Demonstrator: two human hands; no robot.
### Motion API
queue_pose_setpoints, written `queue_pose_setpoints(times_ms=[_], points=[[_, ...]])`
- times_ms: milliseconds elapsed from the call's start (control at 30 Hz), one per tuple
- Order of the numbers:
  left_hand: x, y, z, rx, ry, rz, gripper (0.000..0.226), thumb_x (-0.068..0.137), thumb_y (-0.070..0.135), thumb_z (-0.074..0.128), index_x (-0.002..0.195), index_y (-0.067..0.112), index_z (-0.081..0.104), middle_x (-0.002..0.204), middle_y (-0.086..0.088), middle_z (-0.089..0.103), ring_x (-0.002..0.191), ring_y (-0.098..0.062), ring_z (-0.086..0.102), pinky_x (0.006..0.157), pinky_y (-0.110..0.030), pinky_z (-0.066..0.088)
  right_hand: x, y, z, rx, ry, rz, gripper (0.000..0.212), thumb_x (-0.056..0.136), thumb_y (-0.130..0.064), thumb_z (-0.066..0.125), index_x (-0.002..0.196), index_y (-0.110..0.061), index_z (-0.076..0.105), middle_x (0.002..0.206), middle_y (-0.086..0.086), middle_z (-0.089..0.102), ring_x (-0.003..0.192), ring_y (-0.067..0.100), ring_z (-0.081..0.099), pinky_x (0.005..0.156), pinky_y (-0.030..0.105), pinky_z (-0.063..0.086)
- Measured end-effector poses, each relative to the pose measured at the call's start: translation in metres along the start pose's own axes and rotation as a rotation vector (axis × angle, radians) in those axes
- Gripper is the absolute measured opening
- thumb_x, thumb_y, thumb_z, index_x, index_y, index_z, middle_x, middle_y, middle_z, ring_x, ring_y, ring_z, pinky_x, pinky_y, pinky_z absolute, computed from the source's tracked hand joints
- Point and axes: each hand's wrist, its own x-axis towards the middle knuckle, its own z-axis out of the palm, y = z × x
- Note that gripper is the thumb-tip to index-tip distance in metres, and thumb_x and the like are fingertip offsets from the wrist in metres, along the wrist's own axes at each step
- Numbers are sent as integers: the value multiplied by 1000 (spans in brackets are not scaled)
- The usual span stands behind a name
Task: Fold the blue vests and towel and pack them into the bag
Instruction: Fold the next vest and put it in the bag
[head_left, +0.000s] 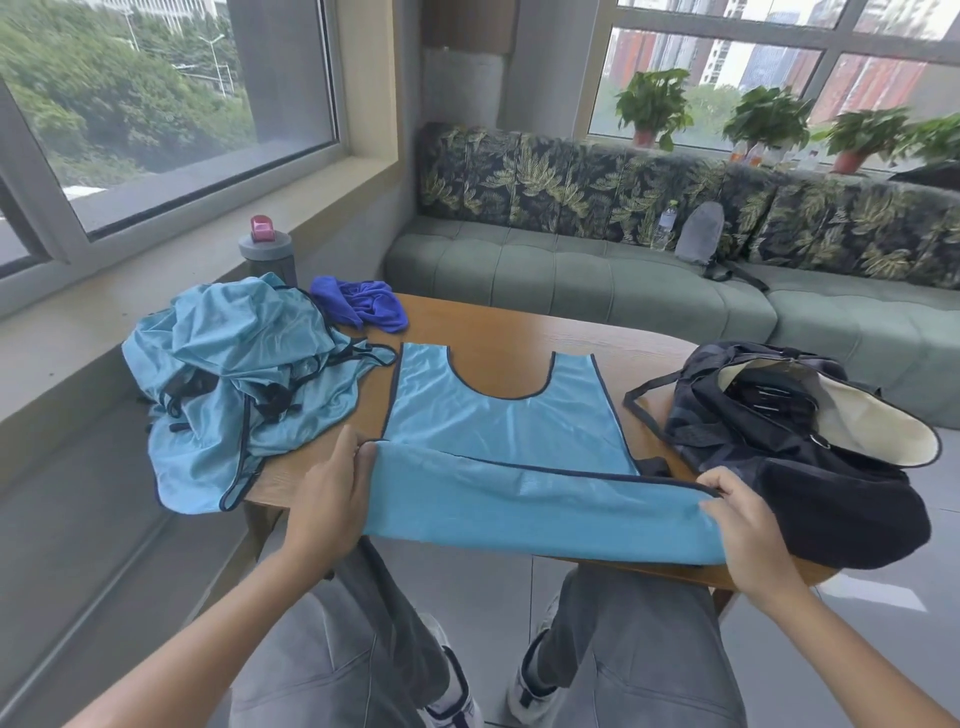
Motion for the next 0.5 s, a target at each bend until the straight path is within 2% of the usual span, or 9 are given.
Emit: queue_pose_setpoints(times_ms=[67, 167, 300, 400, 500], points=[[-4, 2, -9, 15, -40, 31, 27, 106, 48, 27, 93, 28, 40, 65, 2, 55, 61, -28, 57, 55, -43, 39, -4, -10, -4, 5, -26, -26, 6, 92, -10, 50, 88, -7, 53, 72, 5, 54, 66, 22, 49, 59, 26, 35], [-4, 1, -23, 36, -106, 56, 23, 104, 52, 29, 92, 34, 36, 68, 6, 56, 64, -27, 57, 56, -41, 36, -7, -22, -12, -37, -113, -35, 16, 96, 6, 47, 89, -8, 54, 70, 3, 54, 65, 17, 49, 59, 28, 35], [9, 3, -31, 88, -139, 41, 33, 100, 53, 36, 96, 21, 42, 67, 3, 54, 61, -19, 51, 54, -37, 31, -1, -36, -16, -89, -150, -47, 17, 100, -7, 53, 93, -16, 66, 81, -1, 67, 78, 19, 61, 70, 30, 44], [22, 4, -32, 105, -166, -8, 25, 104, 44, 41, 99, 20, 41, 73, -4, 60, 69, -32, 57, 63, -45, 43, 8, -39, -14, -149, -105, -56, 19, 102, -21, 57, 86, -17, 65, 73, -1, 62, 72, 19, 55, 69, 37, 41], [37, 4, -31, 122, -157, -27, 23, 106, 40, 42, 101, 18, 39, 72, -3, 59, 74, -38, 61, 64, -46, 44, 19, -43, -12, -141, -35, -77, 22, 103, -23, 55, 82, -19, 61, 69, -5, 57, 67, 12, 49, 65, 27, 37]])
